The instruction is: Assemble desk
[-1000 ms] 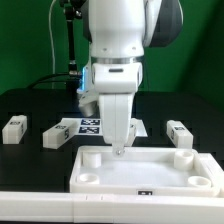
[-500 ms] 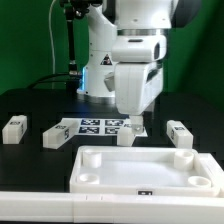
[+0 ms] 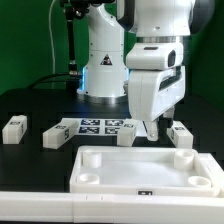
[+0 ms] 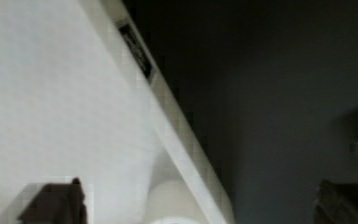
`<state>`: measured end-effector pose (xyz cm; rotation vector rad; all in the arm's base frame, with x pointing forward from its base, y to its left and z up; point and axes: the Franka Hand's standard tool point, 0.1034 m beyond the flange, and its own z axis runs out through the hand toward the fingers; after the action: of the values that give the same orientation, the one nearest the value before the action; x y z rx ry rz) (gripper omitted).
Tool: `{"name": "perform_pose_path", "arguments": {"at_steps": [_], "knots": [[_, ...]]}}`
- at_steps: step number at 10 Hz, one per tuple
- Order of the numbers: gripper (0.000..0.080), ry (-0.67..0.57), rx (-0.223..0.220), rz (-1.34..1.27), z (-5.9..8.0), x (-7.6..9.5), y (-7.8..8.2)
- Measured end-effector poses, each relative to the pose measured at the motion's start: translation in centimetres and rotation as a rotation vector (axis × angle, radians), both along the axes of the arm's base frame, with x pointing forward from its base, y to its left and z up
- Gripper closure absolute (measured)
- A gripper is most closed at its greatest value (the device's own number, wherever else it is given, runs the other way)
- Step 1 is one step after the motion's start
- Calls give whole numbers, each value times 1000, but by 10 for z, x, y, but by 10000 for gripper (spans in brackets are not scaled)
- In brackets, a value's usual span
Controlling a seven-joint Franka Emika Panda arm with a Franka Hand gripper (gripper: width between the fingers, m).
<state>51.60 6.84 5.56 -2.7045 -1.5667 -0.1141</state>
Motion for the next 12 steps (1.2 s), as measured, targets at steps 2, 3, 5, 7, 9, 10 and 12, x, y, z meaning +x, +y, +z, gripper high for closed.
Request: {"name": "perform_pose_path", "arguments": {"at_steps": [2,3,5,7,9,10,12], "knots": [[150,7,8,-114,0,-1,1],[150,22,22,-292,-1,-5,6],[150,51,44,-533,-4,-12,19],[150,66,63,-709,-4,-13,28],[150,81,79,-843,-4,-14,29],[150,85,82,-890,-4,-14,30],[150,92,97,-1065,-6,-19,40]]}}
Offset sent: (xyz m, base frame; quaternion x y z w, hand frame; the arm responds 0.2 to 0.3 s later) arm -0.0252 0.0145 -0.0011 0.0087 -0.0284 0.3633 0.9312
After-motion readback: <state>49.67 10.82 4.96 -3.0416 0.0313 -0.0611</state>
